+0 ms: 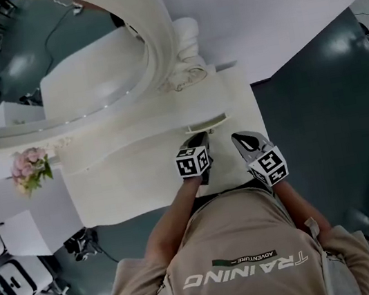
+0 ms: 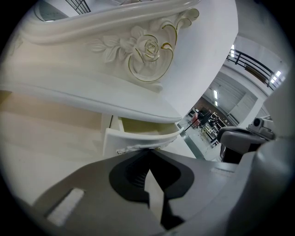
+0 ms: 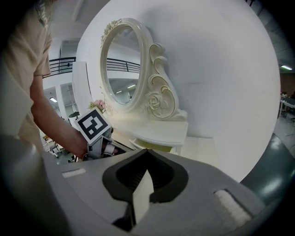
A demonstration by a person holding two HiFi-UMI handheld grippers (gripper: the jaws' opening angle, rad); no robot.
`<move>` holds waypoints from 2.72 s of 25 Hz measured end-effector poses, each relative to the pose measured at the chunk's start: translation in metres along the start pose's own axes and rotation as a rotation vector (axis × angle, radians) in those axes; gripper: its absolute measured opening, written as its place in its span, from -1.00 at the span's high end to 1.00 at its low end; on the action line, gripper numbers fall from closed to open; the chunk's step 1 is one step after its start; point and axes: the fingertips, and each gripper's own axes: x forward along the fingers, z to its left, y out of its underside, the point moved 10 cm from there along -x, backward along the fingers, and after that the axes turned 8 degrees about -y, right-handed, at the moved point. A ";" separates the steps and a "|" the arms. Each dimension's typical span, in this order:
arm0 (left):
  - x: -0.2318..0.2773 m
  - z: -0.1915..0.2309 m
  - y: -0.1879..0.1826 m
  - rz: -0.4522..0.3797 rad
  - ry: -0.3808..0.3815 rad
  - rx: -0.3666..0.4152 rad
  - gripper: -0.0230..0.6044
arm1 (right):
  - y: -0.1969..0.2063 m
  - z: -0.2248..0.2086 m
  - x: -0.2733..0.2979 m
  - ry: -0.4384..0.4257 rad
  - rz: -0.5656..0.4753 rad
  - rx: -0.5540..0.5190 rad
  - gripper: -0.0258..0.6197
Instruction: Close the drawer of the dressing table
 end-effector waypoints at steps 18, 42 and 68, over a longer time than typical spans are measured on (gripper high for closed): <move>0.011 0.012 -0.023 -0.051 -0.021 -0.017 0.87 | 0.000 -0.001 0.000 0.011 -0.005 0.013 0.91; -0.030 0.022 -0.018 -0.086 -0.033 0.094 0.87 | -0.006 0.015 0.000 0.020 -0.037 -0.011 0.91; -0.202 -0.002 -0.074 -0.506 -0.061 0.302 0.87 | -0.106 0.076 -0.025 -0.078 -0.263 -0.165 0.92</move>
